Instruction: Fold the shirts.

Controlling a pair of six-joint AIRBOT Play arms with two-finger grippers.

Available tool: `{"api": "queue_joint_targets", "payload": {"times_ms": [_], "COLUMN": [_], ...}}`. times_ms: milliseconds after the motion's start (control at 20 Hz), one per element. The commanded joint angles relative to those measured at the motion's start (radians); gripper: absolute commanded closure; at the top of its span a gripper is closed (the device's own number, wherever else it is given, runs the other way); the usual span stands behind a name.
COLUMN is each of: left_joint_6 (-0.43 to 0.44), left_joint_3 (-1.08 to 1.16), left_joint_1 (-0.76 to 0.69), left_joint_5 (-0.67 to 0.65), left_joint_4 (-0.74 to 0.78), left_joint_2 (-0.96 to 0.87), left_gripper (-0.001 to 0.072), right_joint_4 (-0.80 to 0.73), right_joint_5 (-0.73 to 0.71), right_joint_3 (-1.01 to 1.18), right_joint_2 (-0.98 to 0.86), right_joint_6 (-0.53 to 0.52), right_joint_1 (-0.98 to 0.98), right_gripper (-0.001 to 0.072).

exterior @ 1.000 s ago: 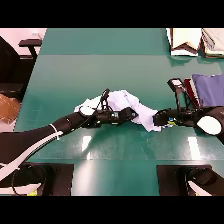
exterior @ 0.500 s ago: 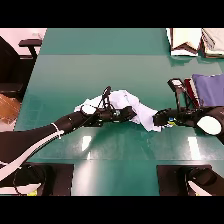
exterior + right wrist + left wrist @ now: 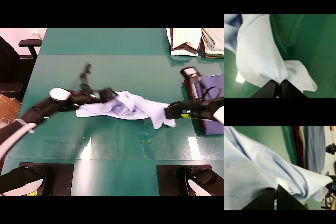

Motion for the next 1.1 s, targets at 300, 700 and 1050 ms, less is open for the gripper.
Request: {"api": "queue_joint_targets", "payload": {"times_ms": [300,700,1050], "left_joint_6": [-0.013,-0.016,-0.037], "left_joint_3": [0.272,0.583,0.168], "left_joint_1": [0.451,0.494,0.494], "left_joint_5": [-0.337,-0.464,-0.483], "left_joint_4": [0.362,0.61,0.766], "left_joint_2": [0.409,0.408,0.404], "left_gripper": [0.0682,0.0682,0.0681], "right_joint_4": [-0.024,0.016,0.12], "right_joint_5": [0.081,0.102,-0.037], "right_joint_3": [0.381,0.489,0.124], "right_joint_2": [0.0,0.0,0.0], "right_joint_6": [-0.153,-0.166,-0.138], "right_joint_1": [-0.134,-0.135,-0.217], "right_gripper": [0.0694,0.0693,0.0252]}}
